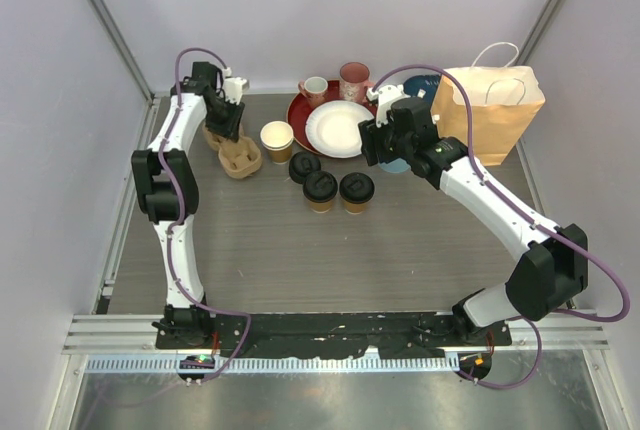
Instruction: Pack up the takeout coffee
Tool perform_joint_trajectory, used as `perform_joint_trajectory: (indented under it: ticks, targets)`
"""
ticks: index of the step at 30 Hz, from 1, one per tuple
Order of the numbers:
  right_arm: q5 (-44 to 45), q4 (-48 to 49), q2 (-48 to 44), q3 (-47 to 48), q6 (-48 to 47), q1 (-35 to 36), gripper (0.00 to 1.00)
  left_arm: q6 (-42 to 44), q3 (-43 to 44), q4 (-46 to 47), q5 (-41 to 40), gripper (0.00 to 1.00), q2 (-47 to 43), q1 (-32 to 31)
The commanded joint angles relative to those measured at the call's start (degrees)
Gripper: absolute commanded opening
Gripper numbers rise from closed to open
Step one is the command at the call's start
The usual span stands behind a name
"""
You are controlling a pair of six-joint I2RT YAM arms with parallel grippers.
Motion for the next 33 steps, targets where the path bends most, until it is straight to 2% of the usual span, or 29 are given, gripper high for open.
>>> perform_joint_trajectory:
  ticks: [1, 4, 7, 8, 10, 27, 33]
  targets:
    - [-0.5, 0.7, -2.6, 0.0, -0.4, -0.1, 0.62, 0.9, 1.0, -2.1, -1.3, 0.31, -1.3, 0.7]
    - [-0.6, 0.6, -2.6, 0.0, -0.6, -0.1, 0.62, 0.7, 0.9, -2.2, -1.3, 0.26, -1.3, 0.7]
    - [-0.5, 0.5, -2.6, 0.0, -0.6, -0.2, 0.62, 0.8, 0.7, -2.6, -1.6, 0.14, -1.3, 0.7]
    - [-0.5, 0.5, -2.6, 0.0, -0.6, -0.2, 0.62, 0.9, 0.7, -2.8, -1.6, 0.06, -1.3, 0.7]
    - [-0.6, 0.6, -2.7, 0.0, -0.6, -0.1, 0.62, 0.7, 0.8, -3.0, -1.3, 0.00, -1.8, 0.7]
    - [-0.1, -0.3, -4.0, 0.1, -0.9, -0.1, 0.61, -4.3, -0.6, -1.0, 1.5, 0.00, -11.1, 1.1]
    - [2.8, -3.9, -4.6, 4.8, -2.0, -0.8, 0.61, -5.1, -1.9, -0.3, 2.4, 0.00, -16.5, 1.1]
